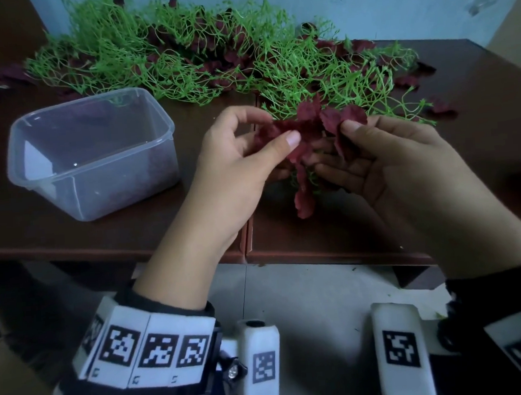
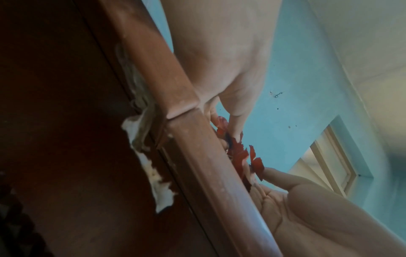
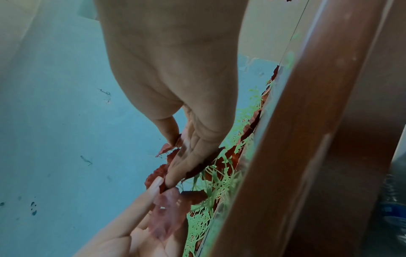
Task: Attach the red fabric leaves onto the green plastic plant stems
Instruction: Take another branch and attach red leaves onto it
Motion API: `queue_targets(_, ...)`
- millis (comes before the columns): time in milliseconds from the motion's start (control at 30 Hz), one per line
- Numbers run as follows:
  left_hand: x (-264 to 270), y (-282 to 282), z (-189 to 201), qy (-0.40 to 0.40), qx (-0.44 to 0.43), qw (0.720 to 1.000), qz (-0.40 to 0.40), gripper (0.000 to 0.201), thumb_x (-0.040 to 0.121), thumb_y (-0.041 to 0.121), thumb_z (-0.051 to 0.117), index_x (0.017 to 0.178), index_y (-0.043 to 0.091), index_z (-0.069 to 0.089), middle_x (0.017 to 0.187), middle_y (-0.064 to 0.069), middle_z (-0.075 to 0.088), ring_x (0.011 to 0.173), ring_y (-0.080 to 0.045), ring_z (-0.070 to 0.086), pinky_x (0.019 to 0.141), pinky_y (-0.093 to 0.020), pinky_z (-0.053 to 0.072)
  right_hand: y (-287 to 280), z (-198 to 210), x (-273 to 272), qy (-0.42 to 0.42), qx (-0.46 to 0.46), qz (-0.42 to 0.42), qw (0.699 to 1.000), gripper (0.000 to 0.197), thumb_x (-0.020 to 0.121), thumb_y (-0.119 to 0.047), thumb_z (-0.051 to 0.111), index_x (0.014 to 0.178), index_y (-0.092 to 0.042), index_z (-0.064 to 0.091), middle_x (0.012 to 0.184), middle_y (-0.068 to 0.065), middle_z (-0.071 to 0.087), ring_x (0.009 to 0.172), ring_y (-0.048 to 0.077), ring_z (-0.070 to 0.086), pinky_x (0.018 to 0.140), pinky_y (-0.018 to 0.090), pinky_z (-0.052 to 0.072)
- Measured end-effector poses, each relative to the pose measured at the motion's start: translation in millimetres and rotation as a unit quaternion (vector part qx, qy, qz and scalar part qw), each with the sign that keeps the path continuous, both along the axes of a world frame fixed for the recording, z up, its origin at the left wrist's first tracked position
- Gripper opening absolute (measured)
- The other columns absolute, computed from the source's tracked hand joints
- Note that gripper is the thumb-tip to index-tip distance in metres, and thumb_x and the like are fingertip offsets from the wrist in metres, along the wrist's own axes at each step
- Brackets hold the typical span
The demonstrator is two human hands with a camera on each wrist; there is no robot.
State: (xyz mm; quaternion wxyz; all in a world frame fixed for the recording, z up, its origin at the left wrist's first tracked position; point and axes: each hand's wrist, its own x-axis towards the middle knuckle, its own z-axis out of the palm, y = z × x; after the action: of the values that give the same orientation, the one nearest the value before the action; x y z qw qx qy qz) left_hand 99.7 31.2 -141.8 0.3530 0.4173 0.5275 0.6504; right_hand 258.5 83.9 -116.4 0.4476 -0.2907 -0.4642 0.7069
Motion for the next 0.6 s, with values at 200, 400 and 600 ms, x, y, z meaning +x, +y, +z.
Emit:
queue_targets(200, -0.6, 2.7, -5.0, 0.057, 0.021, 0.998, 0.035, 0.04, 0.083, 0.019, 0.077, 0.11, 0.025, 0.049, 0.101, -0.007, 0.076, 0.087, -0.021, 0.074, 0.068, -0.036, 0.058, -0.4, 0.3, 0.8, -0.015, 0.004, 0.012, 1.0, 0.015, 0.101, -0.006, 0.046, 0.094, -0.001, 0.058, 0.075, 0.014, 0.074, 0.068, 0.025, 0.074, 0.065, 0.028, 0.06)
queue_targets(400, 3.0, -1.5, -2.0, 0.287, 0.076, 0.953, 0.067, 0.026, 0.083, 0.006, 0.076, 0.094, 0.026, 0.063, 0.118, 0.0, 0.055, 0.103, -0.009, 0.065, 0.084, -0.025, 0.054, -0.9, 1.2, 0.8, -0.013, 0.0, 0.027, 1.0, 0.015, 0.101, -0.005, 0.045, 0.101, 0.004, 0.057, 0.076, 0.016, 0.073, 0.07, 0.025, 0.074, 0.068, 0.028, 0.061)
queue_targets(600, 7.9, -2.5, -6.0, 0.334, 0.104, 0.933, 0.087, 0.019, 0.087, 0.004, 0.066, 0.084, 0.02, 0.076, 0.123, 0.0, 0.053, 0.112, -0.011, 0.061, 0.092, -0.034, 0.057, -1.5, 2.4, 1.9, -0.021, 0.001, 0.033, 0.999, 0.017, 0.101, -0.006, 0.046, 0.093, 0.0, 0.06, 0.073, 0.011, 0.074, 0.071, 0.023, 0.075, 0.075, 0.032, 0.061)
